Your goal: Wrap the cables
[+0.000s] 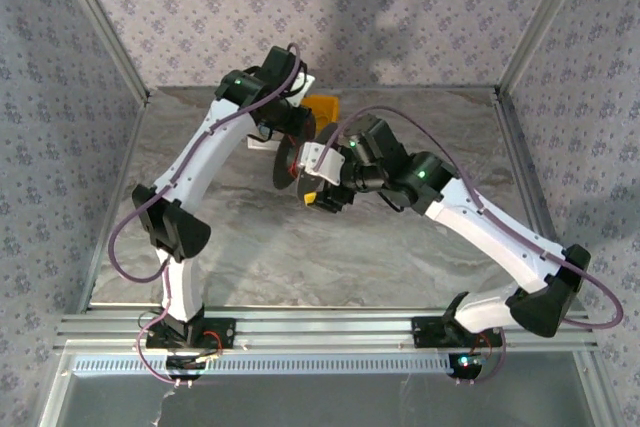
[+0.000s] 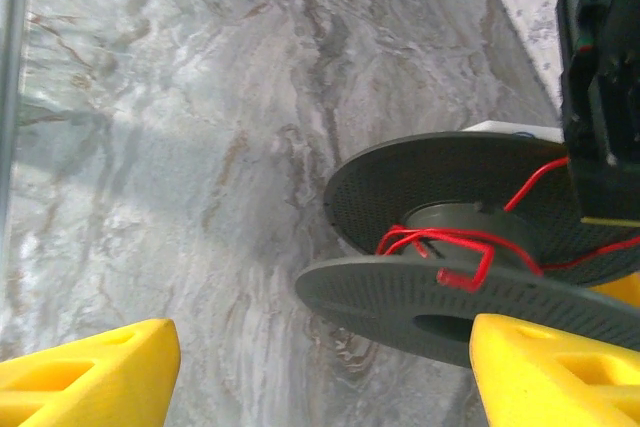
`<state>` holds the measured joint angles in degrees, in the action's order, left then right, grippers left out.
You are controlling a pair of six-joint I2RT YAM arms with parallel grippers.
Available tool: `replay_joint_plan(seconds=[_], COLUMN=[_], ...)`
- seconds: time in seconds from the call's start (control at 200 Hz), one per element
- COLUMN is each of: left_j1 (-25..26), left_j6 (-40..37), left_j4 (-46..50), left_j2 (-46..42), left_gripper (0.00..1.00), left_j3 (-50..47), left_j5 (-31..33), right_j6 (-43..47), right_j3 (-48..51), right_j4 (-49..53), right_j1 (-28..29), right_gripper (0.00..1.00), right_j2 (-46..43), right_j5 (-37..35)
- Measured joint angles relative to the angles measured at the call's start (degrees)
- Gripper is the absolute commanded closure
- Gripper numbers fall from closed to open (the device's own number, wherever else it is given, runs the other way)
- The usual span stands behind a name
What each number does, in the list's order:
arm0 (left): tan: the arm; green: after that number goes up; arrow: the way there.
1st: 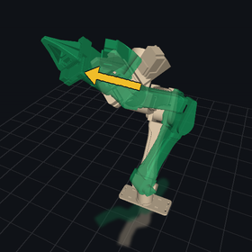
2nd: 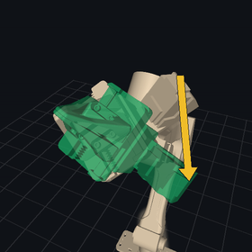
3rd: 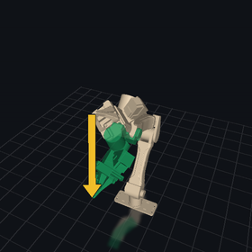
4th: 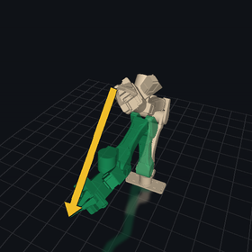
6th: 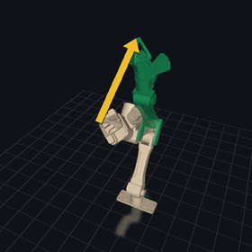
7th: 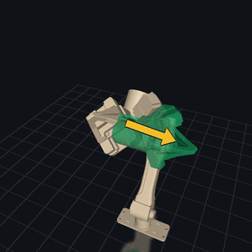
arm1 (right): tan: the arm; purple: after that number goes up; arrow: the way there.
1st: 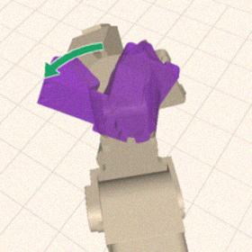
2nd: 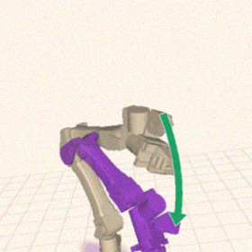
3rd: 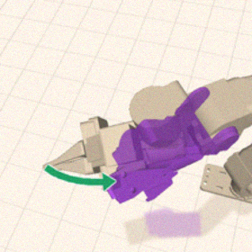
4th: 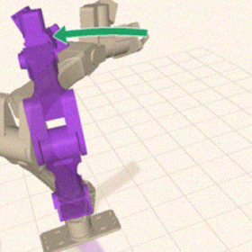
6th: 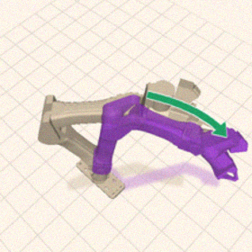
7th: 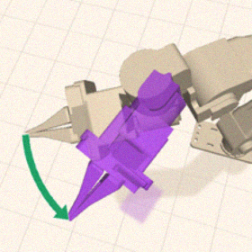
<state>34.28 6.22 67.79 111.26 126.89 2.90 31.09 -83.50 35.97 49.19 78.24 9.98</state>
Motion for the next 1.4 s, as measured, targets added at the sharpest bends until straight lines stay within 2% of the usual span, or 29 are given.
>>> replay_joint_plan(seconds=[0.14, 0.24, 0.555, 0.765, 0.934, 1.034, 1.249, 1.399], left_j1=[1.64, 2.34, 2.58, 2.58, 2.89, 3.76, 5.2, 5.2], left_j6=[0.94, 0.98, 0.98, 0.94, -0.81, -2.6, -6.08, -9.51], left_j4=[2.58, 3.41, 4.24, 4.39, 4.37, 3.63, -1.6, -7.08], left_j2=[0.28, 0.28, 0.28, 0.28, 0.28, -0.37, -5.99, -13.42], left_gripper=[1.0, 1.0, 1.0, 1.0, 1.0, 1.0, 1.0, 1.0], left_j3=[0.26, 0.26, 0.35, 0.46, 0.24, -2.29, -13.75, -22.08], left_j5=[1.64, 1.84, 2.56, 2.51, 2.56, 2.51, 0.52, -1.42], right_j6=[0.22, 0.98, 1.25, 1.77, 1.81, 1.86, -3.1, -5.49], right_j3=[-0.63, -1.77, -3.1, -4.0, -6.05, -6.51, -7.89, -10.05], right_j4=[-1.9, -2.25, -2.34, -2.08, -1.36, -1.29, -0.76, 1.33], right_j1=[1.88, 2.12, 2.05, 0.28, -4.17, -9.33, -25.03, -31.26], right_gripper=[0.25, 0.38, 1.0, 1.0, 1.0, 1.0, 1.0, 1.0], right_j2=[1.64, 2.99, 3.8, 3.8, 3.8, 3.8, 6.62, 12.02], right_j5=[-5.64, -7.98, -11.17, -10.97, -6.32, -0.76, 16.46, 27.58])
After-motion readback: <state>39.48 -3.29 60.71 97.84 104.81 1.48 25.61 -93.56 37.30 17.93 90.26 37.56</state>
